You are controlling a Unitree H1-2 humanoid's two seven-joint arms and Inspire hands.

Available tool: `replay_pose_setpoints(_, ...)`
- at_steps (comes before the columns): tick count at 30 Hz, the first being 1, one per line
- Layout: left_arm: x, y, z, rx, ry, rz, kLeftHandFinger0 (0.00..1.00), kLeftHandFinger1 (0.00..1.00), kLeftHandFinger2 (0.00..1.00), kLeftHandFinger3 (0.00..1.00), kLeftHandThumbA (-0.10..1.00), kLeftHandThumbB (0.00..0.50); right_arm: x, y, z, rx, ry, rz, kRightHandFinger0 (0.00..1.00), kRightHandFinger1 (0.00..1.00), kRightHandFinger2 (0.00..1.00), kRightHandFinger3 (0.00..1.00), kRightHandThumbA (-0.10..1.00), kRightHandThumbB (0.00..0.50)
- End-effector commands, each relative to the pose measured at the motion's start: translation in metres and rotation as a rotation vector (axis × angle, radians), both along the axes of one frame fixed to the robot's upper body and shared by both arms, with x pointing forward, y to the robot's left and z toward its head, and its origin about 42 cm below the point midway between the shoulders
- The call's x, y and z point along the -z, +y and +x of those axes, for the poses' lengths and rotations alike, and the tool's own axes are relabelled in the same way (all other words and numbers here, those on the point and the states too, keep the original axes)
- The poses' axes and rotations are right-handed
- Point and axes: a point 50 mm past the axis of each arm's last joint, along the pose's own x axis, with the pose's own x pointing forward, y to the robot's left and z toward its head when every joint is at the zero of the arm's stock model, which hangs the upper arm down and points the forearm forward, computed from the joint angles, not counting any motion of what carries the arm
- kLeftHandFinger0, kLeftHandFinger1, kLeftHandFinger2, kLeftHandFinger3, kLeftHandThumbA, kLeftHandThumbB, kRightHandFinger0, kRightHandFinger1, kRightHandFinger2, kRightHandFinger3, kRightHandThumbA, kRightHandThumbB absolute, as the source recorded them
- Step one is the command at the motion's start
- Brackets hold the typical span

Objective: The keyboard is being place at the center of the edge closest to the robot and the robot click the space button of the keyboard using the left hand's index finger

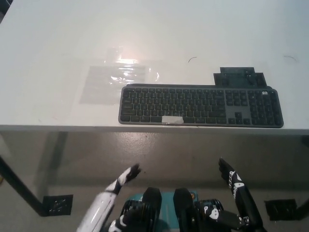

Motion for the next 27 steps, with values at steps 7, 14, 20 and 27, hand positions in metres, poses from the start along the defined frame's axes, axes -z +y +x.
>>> replay_pose_setpoints(7, 0.027, 0.030, 0.017, -0.055, 0.123, -0.243, 1.00, 1.00, 1.00, 1.00, 1.00, 0.350, -0.011, 0.007, 0.005, -0.016, -0.114, 0.076, 1.00, 1.00, 1.00, 1.00, 1.00, 0.393)
replay_pose_setpoints(14, 0.036, 0.040, 0.032, -0.104, 0.184, -0.255, 1.00, 1.00, 1.00, 1.00, 1.00, 0.341, -0.015, 0.008, 0.013, -0.019, -0.136, 0.082, 1.00, 1.00, 1.00, 1.00, 1.00, 0.380)
replay_pose_setpoints(20, 0.037, 0.038, 0.035, -0.094, 0.185, -0.240, 1.00, 1.00, 1.00, 1.00, 1.00, 0.318, -0.018, 0.006, 0.015, -0.017, -0.136, 0.067, 1.00, 1.00, 1.00, 1.00, 1.00, 0.377)
replay_pose_setpoints(27, 0.038, 0.037, 0.035, -0.086, 0.195, -0.212, 1.00, 1.00, 1.00, 1.00, 1.00, 0.292, -0.018, 0.005, 0.015, -0.018, -0.126, 0.059, 1.00, 1.00, 1.00, 1.00, 1.00, 0.376)
